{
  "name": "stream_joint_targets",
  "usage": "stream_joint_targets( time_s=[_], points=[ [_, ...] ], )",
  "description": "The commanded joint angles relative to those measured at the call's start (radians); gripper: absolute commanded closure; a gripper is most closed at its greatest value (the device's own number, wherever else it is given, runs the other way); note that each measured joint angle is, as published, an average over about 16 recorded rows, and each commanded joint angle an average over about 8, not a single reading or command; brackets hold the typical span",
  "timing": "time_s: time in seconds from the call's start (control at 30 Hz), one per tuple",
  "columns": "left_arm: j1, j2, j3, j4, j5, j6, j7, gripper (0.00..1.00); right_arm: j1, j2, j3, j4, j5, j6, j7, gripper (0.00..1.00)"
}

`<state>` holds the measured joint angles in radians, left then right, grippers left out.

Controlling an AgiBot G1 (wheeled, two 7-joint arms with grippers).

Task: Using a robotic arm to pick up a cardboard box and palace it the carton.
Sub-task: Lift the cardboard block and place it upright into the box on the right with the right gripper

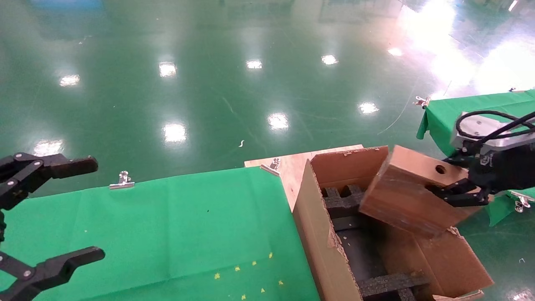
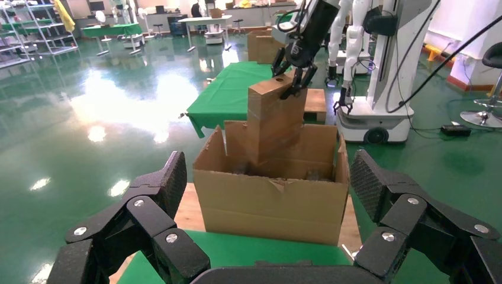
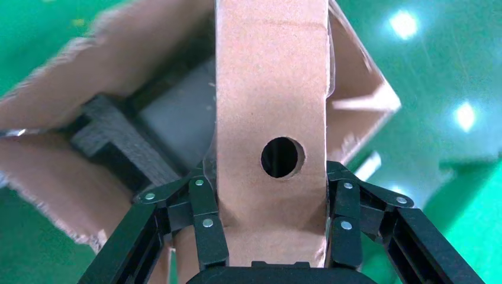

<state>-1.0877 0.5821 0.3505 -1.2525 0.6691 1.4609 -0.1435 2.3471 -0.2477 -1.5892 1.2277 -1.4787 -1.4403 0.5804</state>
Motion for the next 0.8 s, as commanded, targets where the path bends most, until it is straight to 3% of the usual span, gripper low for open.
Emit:
stream_joint_targets(
  time_s=[0.03,0.27,0.5,0.8],
  points=[
    [0.0,0.0,0.0,0.0,0.0,0.0,0.0,0.0,-0.005,0.031,-0.006,0.051,-0.032,0.034,0.1,1.0],
    [0.0,0.0,0.0,0.0,0.0,0.0,0.0,0.0,-0.043,0.081,-0.035,0.123,-0.127,0.134,0.434,1.0],
    [0.0,0.0,0.0,0.0,0.0,0.0,0.0,0.0,-0.097,0.081,-0.067,0.128,-0.155,0.215,0.704,1.0],
    [0.0,0.0,0.0,0.0,0.0,0.0,0.0,0.0,-0.163,0.034,-0.105,0.13,-0.142,0.268,0.914,1.0]
  ],
)
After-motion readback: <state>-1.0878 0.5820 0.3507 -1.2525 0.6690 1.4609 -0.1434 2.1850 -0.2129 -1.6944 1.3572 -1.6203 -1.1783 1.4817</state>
